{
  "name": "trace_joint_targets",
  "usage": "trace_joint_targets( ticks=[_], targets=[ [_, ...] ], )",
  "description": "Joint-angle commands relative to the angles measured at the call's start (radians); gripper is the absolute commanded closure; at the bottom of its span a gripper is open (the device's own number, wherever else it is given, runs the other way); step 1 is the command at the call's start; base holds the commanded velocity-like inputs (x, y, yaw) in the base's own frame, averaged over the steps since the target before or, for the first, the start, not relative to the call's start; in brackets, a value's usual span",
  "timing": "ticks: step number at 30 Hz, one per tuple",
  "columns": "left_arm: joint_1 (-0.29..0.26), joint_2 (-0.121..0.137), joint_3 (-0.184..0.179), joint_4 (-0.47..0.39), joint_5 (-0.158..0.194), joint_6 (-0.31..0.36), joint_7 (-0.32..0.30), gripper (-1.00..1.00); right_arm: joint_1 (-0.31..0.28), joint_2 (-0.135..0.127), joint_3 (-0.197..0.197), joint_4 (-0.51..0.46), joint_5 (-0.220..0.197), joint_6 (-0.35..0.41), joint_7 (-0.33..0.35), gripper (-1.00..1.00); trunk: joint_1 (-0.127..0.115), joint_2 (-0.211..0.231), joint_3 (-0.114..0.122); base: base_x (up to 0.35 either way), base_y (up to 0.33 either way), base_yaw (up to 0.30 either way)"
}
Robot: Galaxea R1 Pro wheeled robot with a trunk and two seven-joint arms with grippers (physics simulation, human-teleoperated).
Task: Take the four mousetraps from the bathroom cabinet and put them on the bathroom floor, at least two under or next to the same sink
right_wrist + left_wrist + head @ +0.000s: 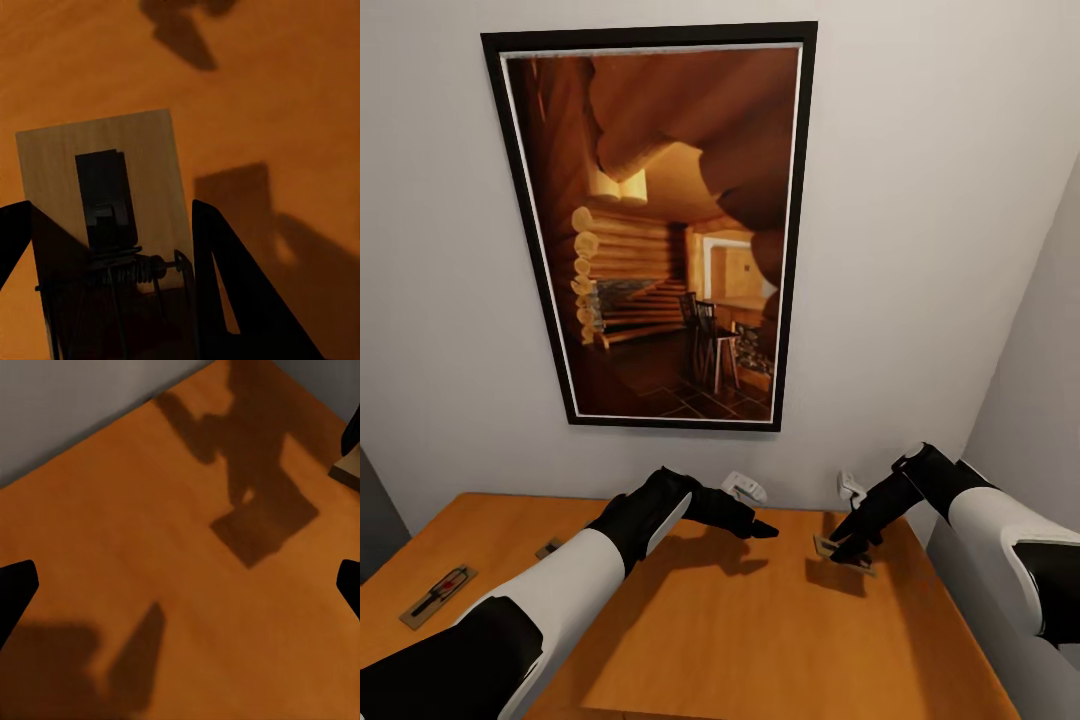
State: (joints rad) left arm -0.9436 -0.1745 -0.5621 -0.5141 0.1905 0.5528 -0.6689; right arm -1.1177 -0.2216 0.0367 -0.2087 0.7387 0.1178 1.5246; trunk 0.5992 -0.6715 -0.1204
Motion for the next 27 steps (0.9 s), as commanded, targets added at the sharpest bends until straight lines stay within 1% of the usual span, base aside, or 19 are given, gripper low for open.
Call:
trace_joint_targets(
  ticks=[1,4,6,8,11,14,20,27],
  targets=[
    [-0.001,0.000,-0.002,0.000,0.009,0.009,0.002,-1.00,-0.001,-0.001,0.003,-0.001,-0.001,0.017,0.007,1.00,0.000,-0.002,-0.002,0.000,0.000,0.000],
    [-0.001,0.000,-0.002,-0.001,0.010,0.009,0.002,-1.00,-0.001,-0.001,0.003,-0.001,-0.001,0.018,0.007,1.00,0.000,-0.002,-0.002,0.000,0.000,0.000],
    [-0.001,0.009,-0.003,-0.003,0.010,0.009,0.001,-1.00,-0.001,-0.001,0.003,-0.001,-0.001,0.018,0.006,1.00,0.000,-0.002,-0.002,0.000,0.000,0.000],
    [-0.001,0.030,-0.004,-0.006,0.010,0.009,0.000,-1.00,-0.001,-0.001,0.003,-0.001,-0.001,0.017,0.006,1.00,0.000,-0.002,-0.002,0.000,0.000,0.000],
    [-0.001,0.052,-0.005,-0.011,0.010,0.012,0.000,-1.00,-0.001,-0.001,0.003,-0.001,0.000,0.015,0.005,1.00,0.000,-0.002,-0.002,0.000,0.000,0.000],
    [-0.001,0.066,-0.005,-0.013,0.010,0.013,0.000,-1.00,-0.001,-0.001,0.003,-0.001,-0.001,0.014,0.005,1.00,0.000,-0.002,-0.002,0.000,0.000,0.000],
    [-0.001,0.074,-0.005,-0.014,0.010,0.015,0.001,-1.00,-0.001,-0.001,0.002,-0.001,-0.001,0.014,0.003,1.00,0.000,-0.002,-0.002,0.000,0.000,0.000],
    [-0.001,0.068,-0.004,-0.014,0.010,0.015,0.001,-1.00,-0.001,-0.001,0.003,-0.001,0.001,0.016,0.000,1.00,0.000,-0.002,-0.002,0.000,0.000,0.000]
  ],
)
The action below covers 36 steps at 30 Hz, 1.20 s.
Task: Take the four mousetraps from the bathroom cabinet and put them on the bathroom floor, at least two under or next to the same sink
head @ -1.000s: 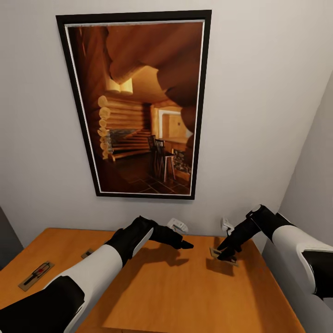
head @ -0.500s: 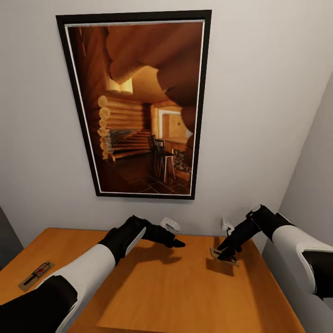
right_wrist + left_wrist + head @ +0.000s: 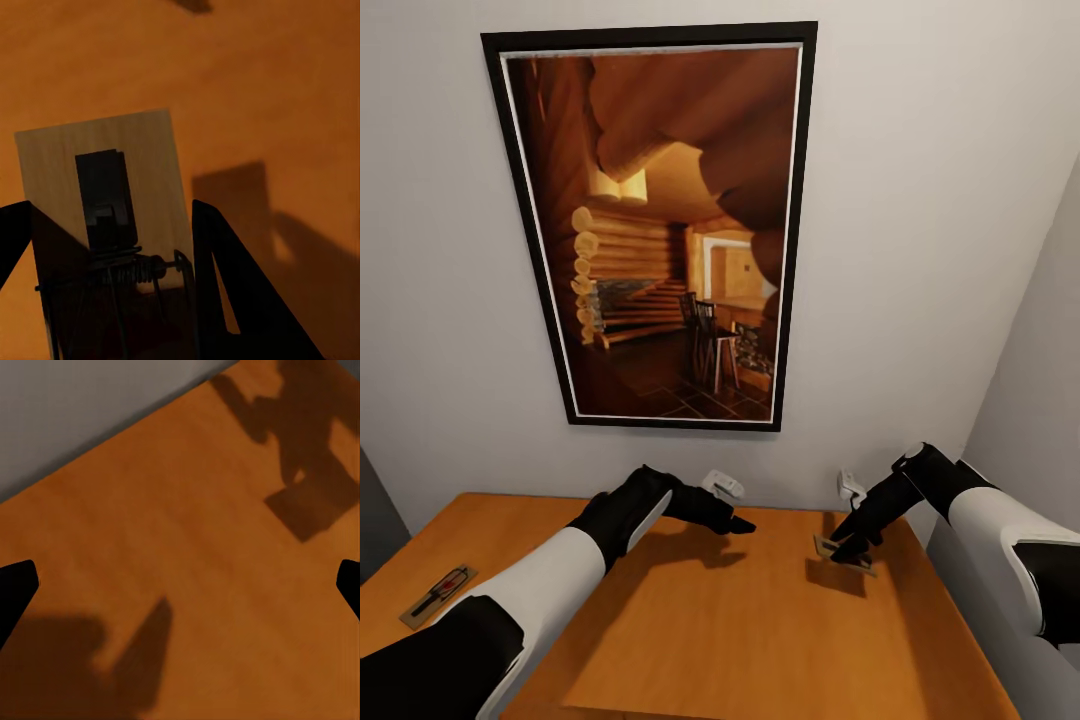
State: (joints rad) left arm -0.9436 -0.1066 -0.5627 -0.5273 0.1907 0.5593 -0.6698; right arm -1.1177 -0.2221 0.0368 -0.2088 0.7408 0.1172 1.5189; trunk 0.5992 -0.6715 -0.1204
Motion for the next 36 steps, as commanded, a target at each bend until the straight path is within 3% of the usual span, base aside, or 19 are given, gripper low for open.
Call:
trace_joint_targets(
  ticks=[1,10,27,32,36],
  targets=[
    [-0.001,0.000,-0.004,0.000,0.010,0.008,0.002,-1.00,-0.001,0.000,0.004,-0.001,0.002,0.018,0.005,1.00,0.000,-0.002,-0.002,0.000,0.000,0.000],
    [-0.001,-0.003,-0.057,0.000,0.010,0.007,0.004,-1.00,-0.001,0.002,0.002,-0.003,0.054,0.020,-0.014,1.00,0.000,-0.002,-0.002,0.000,0.000,0.000],
    [-0.001,0.002,-0.066,0.000,0.010,0.007,0.007,-1.00,-0.001,0.017,0.007,-0.003,0.058,0.019,-0.013,1.00,0.000,-0.002,-0.002,0.000,0.000,0.000],
    [-0.001,0.013,-0.065,0.007,0.008,0.003,0.015,-1.00,-0.001,0.018,0.006,-0.002,0.059,0.019,-0.014,1.00,0.000,-0.002,-0.002,0.000,0.000,0.000],
    [-0.001,0.044,-0.064,0.010,0.008,0.000,0.042,-1.00,-0.001,0.018,0.005,-0.002,0.058,0.015,-0.016,1.00,0.000,-0.002,-0.002,0.000,0.000,0.000]
  ],
)
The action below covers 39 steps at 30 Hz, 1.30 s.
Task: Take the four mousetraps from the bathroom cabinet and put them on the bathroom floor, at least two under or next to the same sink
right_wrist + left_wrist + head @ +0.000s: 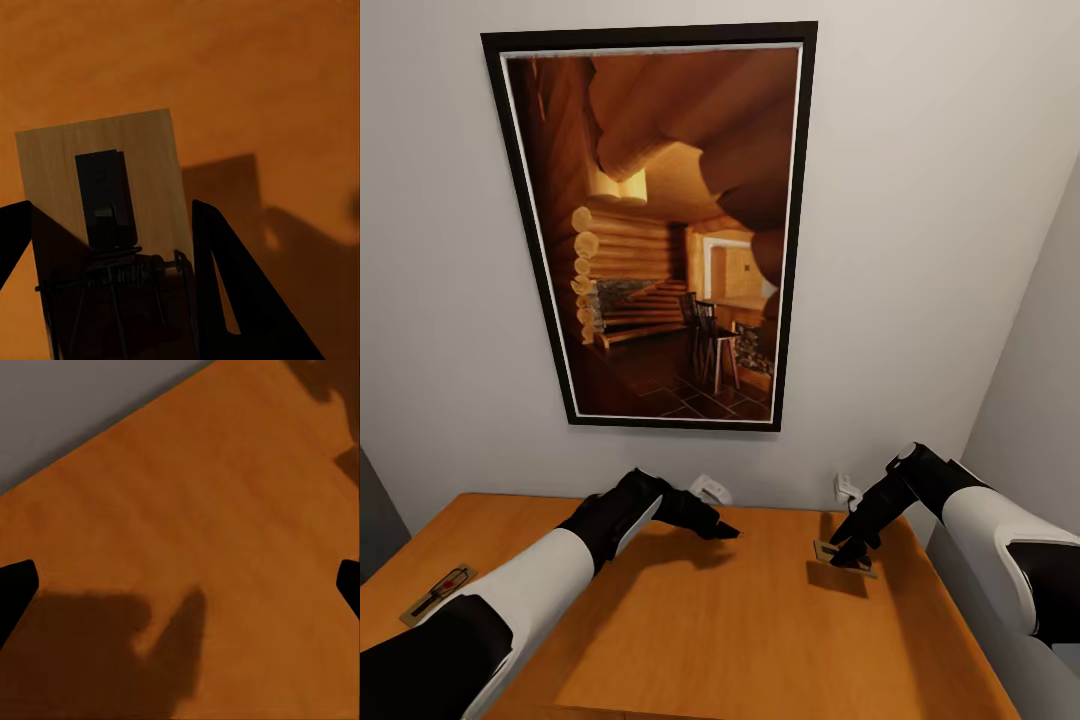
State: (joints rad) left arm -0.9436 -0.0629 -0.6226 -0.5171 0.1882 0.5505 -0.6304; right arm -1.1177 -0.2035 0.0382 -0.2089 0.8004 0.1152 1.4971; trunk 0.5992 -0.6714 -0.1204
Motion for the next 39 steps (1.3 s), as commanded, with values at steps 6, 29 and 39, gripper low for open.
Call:
trace_joint_targets(
  ticks=[6,29,39],
  targets=[
    [-0.001,0.010,-0.005,0.000,0.011,0.007,0.011,-1.00,-0.001,0.001,0.003,0.005,-0.001,0.017,0.001,1.00,0.000,-0.002,-0.002,0.000,0.000,0.000],
    [-0.001,0.010,-0.006,0.002,0.012,0.006,0.013,-1.00,0.003,0.005,0.003,0.039,0.000,0.014,-0.002,1.00,0.000,-0.002,-0.002,0.000,0.000,0.000],
    [-0.001,0.015,-0.010,0.007,0.010,-0.056,0.016,-1.00,0.003,0.009,0.003,0.040,0.000,0.014,-0.002,1.00,0.000,-0.002,-0.002,-0.046,0.043,0.000]
  ],
)
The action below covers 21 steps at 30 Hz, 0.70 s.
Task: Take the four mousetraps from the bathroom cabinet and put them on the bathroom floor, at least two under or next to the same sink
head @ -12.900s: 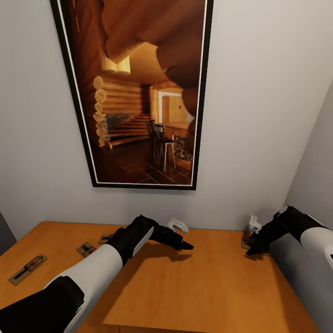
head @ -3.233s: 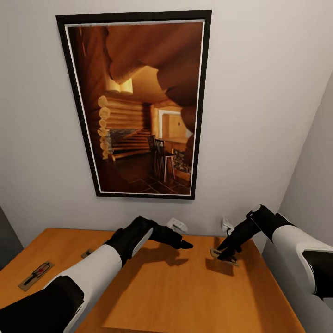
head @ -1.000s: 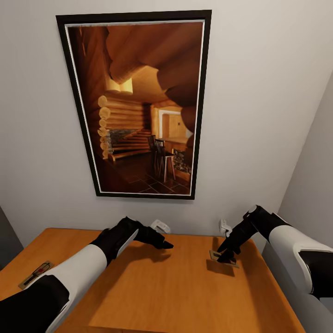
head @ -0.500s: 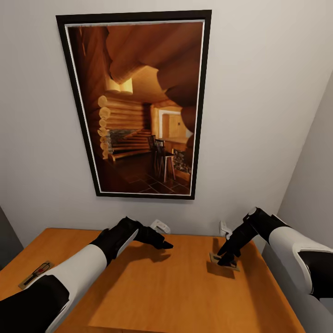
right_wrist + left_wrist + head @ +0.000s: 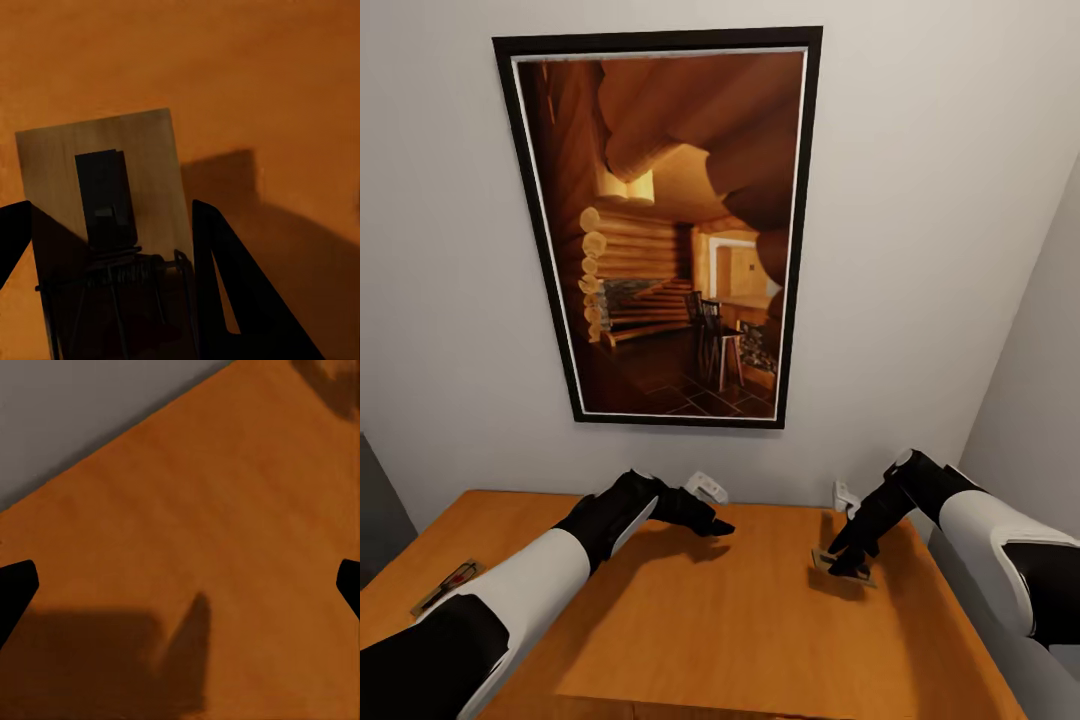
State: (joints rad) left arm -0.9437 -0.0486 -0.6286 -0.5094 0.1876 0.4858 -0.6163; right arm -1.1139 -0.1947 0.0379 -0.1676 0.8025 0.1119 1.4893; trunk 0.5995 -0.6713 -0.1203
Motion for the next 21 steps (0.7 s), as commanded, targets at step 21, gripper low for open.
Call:
trace_joint_targets(
  ticks=[21],
  targets=[
    [-0.001,-0.006,-0.006,0.009,-0.185,-0.107,0.015,-1.00,0.000,0.000,0.003,-0.001,-0.002,0.017,0.005,1.00,0.000,-0.002,-0.002,-0.043,0.071,0.000]
  ],
)
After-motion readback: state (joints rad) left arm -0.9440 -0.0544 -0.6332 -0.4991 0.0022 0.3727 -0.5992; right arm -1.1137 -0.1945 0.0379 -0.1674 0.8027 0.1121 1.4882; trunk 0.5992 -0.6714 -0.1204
